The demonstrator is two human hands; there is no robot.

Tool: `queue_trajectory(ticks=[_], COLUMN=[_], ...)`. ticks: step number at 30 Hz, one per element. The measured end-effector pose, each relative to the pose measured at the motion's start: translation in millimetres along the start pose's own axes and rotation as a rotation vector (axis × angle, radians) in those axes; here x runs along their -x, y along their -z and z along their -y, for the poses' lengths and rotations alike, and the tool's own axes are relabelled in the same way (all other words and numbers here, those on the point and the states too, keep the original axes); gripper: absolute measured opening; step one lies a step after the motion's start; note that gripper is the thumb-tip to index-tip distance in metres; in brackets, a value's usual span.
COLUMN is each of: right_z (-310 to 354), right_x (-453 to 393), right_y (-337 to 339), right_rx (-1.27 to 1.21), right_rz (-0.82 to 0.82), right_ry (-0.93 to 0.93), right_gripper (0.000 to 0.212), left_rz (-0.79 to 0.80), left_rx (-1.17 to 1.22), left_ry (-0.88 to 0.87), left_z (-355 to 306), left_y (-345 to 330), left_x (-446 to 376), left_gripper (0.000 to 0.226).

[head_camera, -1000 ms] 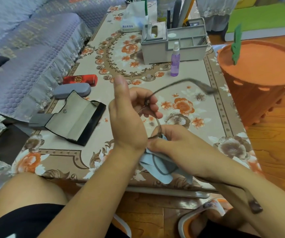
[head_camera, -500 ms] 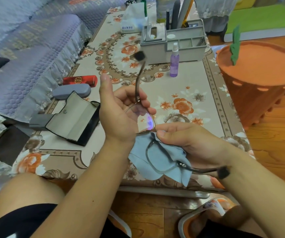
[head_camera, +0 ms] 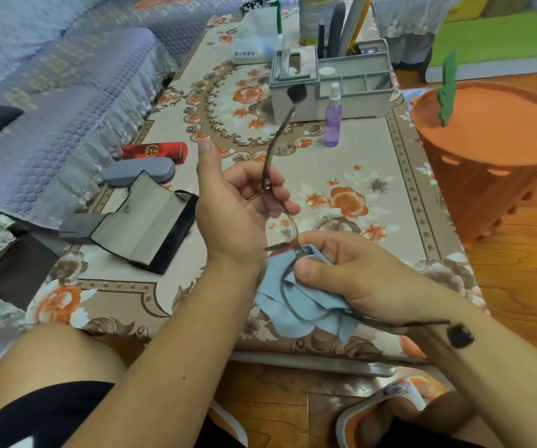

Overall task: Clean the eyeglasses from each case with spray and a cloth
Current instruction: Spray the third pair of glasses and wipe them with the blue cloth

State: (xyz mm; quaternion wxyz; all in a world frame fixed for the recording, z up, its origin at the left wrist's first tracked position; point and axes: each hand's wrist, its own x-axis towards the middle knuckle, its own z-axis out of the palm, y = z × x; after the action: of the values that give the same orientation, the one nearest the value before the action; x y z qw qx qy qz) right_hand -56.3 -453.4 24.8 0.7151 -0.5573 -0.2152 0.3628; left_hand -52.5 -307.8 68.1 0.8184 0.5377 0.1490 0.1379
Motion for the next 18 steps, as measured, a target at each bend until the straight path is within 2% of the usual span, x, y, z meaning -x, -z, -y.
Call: queue_trajectory(ticks=[6,8,12,14,16,18], right_z=[14.2,13.5,5.6,3.5,3.2,6.8], right_x=[1.7,2.0,-1.2,-1.5,-2.6,-2.0], right_y=[-0.9,-2.5,-11.1,-12.9,-14.7,-16.3], right_rx=[0.366,0.402,0.398,0.386,0.340,0.307], right_rz=[-0.088,-0.091,-0.108,-0.080,-0.060,-0.054], right_ry=[0.032,0.038,0.019,0.020,0.018,-0.004], right_gripper=[0.021,0.017,0.025,0.016,0.042,0.050], left_rz=[0.011,0.005,-0.021,-0.034,-0.048,-0.046], left_rx=[-0.056,-0.088,-0.129,-0.131,-0.095,-0.052], left_ry=[0.028,0.040,0.026,0.037,0.064,0.101], left_z=[4.2,6.2,15.6,20.4,21.0,17.8], left_y=[-7.1,-8.2,-7.1,-6.0,-5.3,-4.9], left_x=[4.6,6.3,8.6,9.9,9.9,8.3], left_gripper=[0.078,0.078,0.080,0.080,0.079,0.078])
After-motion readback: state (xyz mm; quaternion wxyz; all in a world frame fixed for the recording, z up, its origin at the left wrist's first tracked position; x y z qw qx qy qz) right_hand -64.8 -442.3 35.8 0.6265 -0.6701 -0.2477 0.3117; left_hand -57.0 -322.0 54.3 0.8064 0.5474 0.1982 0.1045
